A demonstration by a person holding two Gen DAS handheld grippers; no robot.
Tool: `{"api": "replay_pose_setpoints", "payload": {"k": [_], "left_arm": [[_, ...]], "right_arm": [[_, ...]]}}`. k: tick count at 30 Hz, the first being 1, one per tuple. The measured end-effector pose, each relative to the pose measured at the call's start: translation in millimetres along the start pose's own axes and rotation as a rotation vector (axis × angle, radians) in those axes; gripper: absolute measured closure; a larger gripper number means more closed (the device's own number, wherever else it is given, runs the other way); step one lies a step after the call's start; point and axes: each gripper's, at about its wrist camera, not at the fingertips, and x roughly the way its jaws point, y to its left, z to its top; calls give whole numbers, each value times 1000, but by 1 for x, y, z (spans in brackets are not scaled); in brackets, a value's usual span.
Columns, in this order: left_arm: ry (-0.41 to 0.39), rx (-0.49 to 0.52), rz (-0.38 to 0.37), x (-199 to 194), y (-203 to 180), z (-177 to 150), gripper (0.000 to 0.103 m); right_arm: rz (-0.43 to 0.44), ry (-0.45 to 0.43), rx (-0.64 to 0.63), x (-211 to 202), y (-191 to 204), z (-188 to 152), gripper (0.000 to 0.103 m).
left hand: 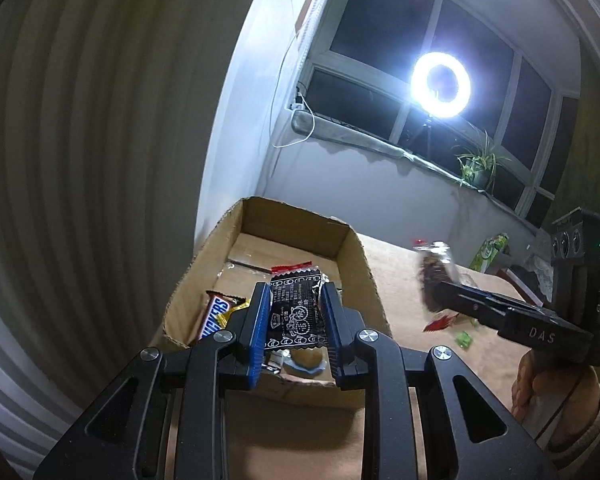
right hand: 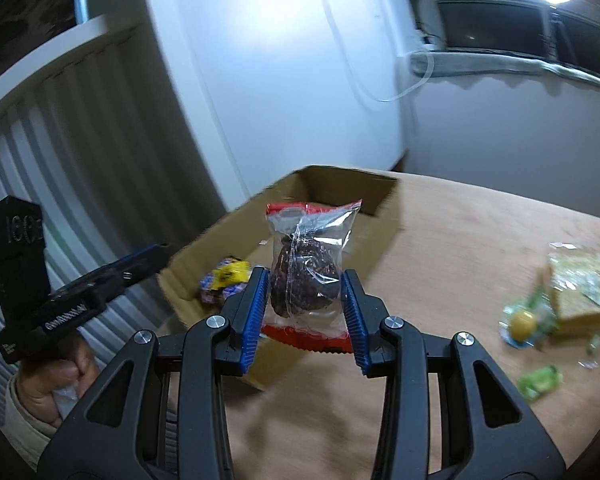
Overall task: Organize snacks
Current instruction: 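Carry both sweets into the box and open both tools to drop them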
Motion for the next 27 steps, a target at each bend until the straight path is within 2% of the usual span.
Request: {"api": "replay_pose_setpoints", "payload": {"k": [8, 11, 12, 13, 14, 15, 16, 17, 18, 23, 27], "left_arm": [[7, 3, -7, 14, 6, 5, 79], [21, 3, -4, 23, 8, 5, 79], [32, 3, 0, 26, 8, 6, 79], [38, 6, 5, 28, 8, 6, 78], [39, 14, 21, 28, 7, 5, 78], [38, 18, 35, 27, 7, 5, 69], [32, 20, 57, 24, 6, 5, 58], [21, 20, 69, 22, 6, 4, 37], [-5, 21, 79, 16, 6, 3, 31], [-17, 11, 96, 8, 5, 2, 31], [-22, 14, 100, 2, 1, 2, 27]], "right_arm": [[28, -1, -65, 33, 21, 20, 64], [14, 51, -83, 52, 21, 22, 61], [17, 51, -81, 53, 20, 22, 58], [11, 31, -74, 50, 19, 23, 44], [11, 5, -63, 44, 17, 22, 36], [23, -27, -49, 37, 14, 20, 27], [26, -38, -46, 35, 13, 21, 26], [12, -40, -47, 32, 12, 19, 26], [0, -38, -48, 29, 11, 16, 26], [-68, -39, -44, 10, 2, 0, 26], [-113, -52, -38, -6, 0, -12, 23]]}}
